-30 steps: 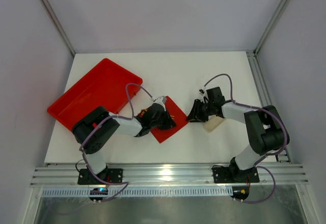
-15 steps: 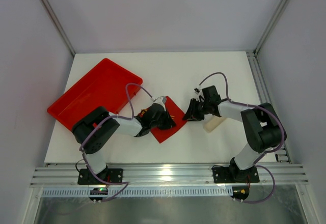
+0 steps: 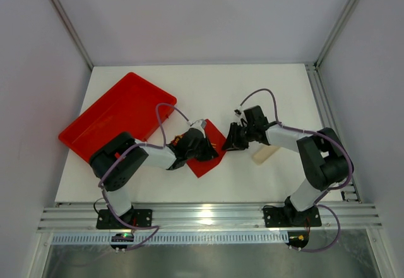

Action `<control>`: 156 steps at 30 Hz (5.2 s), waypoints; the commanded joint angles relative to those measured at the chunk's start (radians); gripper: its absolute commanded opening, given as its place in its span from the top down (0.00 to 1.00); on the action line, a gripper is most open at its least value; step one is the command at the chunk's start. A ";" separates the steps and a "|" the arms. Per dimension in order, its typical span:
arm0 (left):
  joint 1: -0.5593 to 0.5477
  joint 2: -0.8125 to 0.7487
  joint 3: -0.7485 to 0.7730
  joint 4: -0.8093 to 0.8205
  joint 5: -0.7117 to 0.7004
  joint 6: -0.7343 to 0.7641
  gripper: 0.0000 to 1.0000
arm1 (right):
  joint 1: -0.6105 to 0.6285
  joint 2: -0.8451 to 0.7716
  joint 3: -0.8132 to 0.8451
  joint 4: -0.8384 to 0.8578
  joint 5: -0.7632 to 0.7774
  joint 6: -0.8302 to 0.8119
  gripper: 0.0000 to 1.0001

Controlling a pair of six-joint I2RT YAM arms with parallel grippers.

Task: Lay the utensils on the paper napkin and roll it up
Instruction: Roll the napkin at the center of the board.

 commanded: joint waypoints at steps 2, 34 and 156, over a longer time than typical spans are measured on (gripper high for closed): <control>0.004 -0.011 0.004 0.020 -0.017 0.008 1.00 | 0.018 -0.035 0.049 0.000 0.027 0.003 0.73; -0.048 -0.174 -0.032 -0.204 -0.261 0.071 1.00 | 0.044 0.045 0.112 -0.016 0.012 -0.019 0.73; -0.018 -0.278 0.073 -0.365 -0.312 0.134 1.00 | 0.097 0.252 0.133 0.273 -0.137 0.084 0.96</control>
